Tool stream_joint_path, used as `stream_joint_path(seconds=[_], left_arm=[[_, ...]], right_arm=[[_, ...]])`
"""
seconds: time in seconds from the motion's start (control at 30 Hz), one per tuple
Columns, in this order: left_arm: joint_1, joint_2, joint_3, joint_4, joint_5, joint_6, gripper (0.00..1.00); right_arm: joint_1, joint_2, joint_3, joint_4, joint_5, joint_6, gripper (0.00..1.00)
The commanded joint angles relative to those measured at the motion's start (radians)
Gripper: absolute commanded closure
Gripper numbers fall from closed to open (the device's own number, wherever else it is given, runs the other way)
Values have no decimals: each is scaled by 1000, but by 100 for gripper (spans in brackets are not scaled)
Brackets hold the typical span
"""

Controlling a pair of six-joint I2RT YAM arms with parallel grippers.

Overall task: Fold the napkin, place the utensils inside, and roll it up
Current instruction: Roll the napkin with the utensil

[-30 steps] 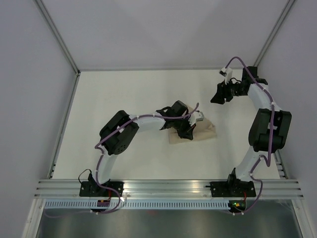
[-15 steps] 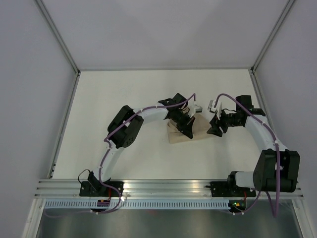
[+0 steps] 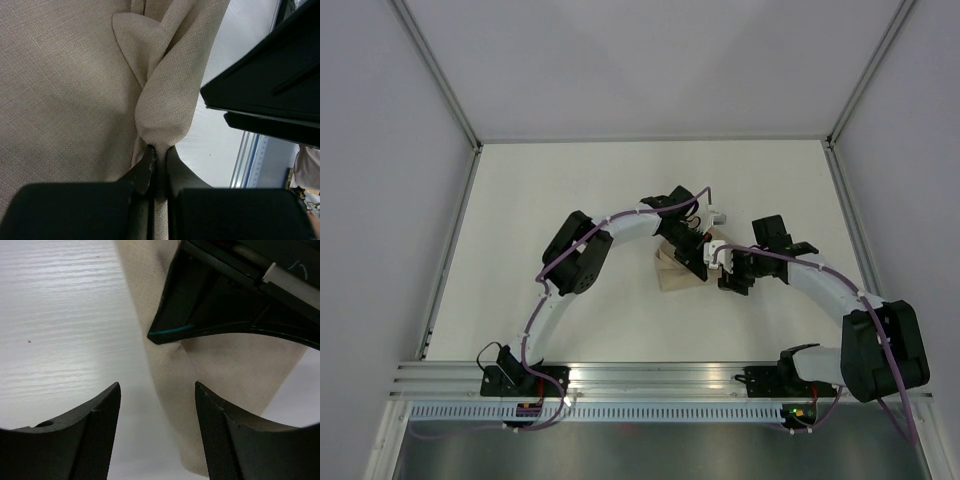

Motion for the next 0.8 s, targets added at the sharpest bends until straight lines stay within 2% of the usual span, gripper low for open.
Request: stream_joint_path(seconds=[0.0,0.4,0.5,0.57,0.7,0.73,0.77], left_arm=[[-2,79,-6,-142,-91,-46,98],[8,89,7,-150,-75,-66,98],[15,90,8,-148,-75,-77,98],[19,93,10,-148,-71,-88,98],[25,99,14,-148,-62,-109,98],[28,98,16,-148,-61,-118,98],[28,99,17,-148,-62,-123,97]], right_arm=[[7,23,-6,125,51,-26,33],[25,119,-15,138,99,-73,35],[25,138,-3,121,108,-72,45],[22,151,12,92,108,-78,57],[21,217,89,3,113,-96,65],[19,248,106,-35,111,-98,72],[18,263,121,-54,103,-99,73]])
